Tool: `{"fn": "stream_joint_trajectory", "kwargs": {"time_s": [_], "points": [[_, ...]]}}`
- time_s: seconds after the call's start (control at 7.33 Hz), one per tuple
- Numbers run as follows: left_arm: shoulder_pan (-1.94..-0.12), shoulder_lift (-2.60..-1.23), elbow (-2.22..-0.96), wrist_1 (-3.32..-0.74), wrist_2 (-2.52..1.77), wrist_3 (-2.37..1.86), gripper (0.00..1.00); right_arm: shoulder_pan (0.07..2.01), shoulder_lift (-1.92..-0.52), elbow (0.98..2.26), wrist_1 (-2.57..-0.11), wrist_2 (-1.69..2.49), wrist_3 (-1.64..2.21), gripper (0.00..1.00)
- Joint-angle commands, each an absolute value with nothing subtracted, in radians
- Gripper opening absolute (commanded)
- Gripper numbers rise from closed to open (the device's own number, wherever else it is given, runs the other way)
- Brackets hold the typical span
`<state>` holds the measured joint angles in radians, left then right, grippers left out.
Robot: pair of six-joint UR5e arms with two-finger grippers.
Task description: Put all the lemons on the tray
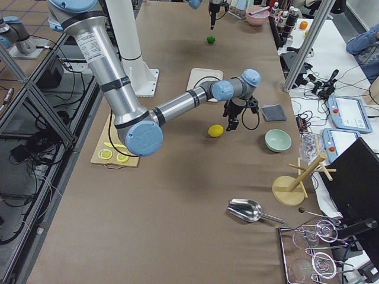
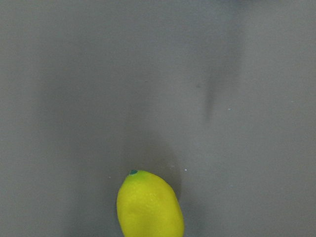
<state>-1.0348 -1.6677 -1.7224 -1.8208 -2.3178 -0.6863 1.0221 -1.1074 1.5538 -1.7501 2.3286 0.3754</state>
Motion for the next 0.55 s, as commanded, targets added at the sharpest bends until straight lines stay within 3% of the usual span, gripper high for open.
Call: {"fn": "stream_joint_trajectory", "kwargs": {"time_s": [0.0, 0.41], "points": [[-0.974, -1.675, -1.698, -1.884, -2.273, -0.701, 0.97, 0.971, -1.1, 1.51, -1.676, 2.33, 0.379, 0.99], [-0.891, -1.687, -1.687, -1.884, -2.172, -0.675, 0.97, 0.931, -1.117, 1.488, -1.671, 2.33, 0.379, 0.99]]}}
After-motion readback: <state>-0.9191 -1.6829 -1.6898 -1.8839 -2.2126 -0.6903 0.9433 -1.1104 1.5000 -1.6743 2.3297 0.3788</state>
